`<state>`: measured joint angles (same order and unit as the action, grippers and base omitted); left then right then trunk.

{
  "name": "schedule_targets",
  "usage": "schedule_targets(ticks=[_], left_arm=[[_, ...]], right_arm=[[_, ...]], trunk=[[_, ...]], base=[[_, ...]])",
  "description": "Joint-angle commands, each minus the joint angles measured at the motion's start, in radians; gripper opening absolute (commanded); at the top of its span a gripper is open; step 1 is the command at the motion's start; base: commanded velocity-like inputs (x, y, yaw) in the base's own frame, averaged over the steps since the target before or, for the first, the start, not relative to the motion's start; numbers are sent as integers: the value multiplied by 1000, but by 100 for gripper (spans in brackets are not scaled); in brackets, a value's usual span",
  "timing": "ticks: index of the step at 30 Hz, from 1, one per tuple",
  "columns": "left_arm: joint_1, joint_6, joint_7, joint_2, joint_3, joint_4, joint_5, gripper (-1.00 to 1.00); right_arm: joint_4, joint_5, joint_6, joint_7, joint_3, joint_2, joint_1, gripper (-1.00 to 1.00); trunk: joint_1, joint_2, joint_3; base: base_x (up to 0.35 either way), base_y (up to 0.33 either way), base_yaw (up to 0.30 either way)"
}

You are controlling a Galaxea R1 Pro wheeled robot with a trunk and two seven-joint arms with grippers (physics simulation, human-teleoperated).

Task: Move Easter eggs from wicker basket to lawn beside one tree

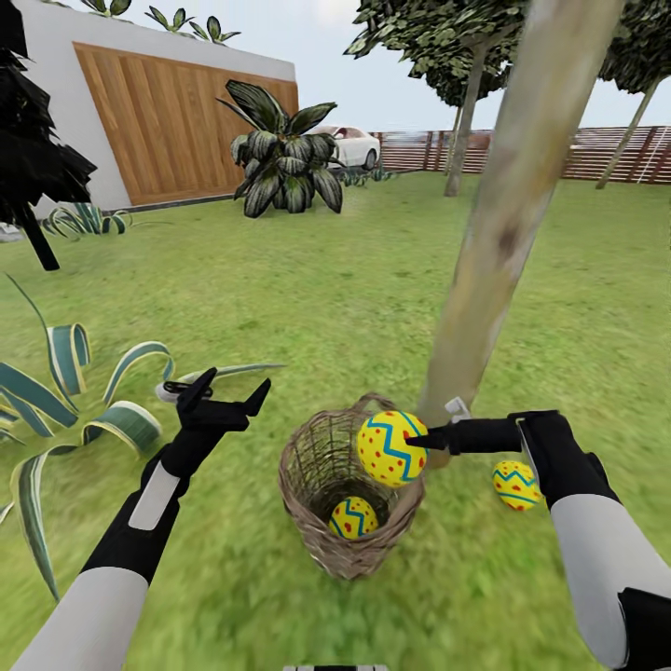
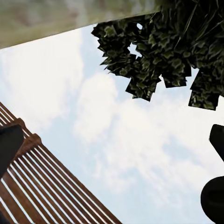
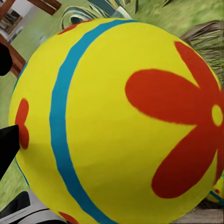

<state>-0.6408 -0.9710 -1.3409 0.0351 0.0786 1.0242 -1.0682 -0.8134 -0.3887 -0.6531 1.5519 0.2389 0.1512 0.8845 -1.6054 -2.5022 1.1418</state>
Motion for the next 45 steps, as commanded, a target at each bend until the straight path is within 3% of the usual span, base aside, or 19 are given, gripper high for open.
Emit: schedule_targets(ticks=[1,5,9,13,17,45], left_arm=[[0,-9,0,0,0,0,-3,100],[0,-9,-2,0,0,-1,-4,100],[0,-9,-3,-1,0,-2,-4,100],[0,-9,-3,-1,0,-3,-3,100],[0,-9,-3,-1,0,-3,-4,100],[0,-9,0,-11,0,-1,2,100]], right_arm=[[-2,-10,-17,3,3,-1,1,-100],[-2,-7,-22,6,6,1,1,-100],[-2,-8,-21,7,100,6,1,-100],[-1,-8,-25,7,112,16,1,-100],[-1,-8,-24,7,159,16,1,-100],[7,-9,-22,-1,165,14,1,-100]], trunk=[[0,0,1],[0,0,-3],[0,0,-8],[0,0,-12],[0,0,-17],[0,0,-49]], base=[[-14,-208,-4],[84,-233,-164],[8,-15,-212],[0,0,-213],[0,0,-213],[0,-276,-219]])
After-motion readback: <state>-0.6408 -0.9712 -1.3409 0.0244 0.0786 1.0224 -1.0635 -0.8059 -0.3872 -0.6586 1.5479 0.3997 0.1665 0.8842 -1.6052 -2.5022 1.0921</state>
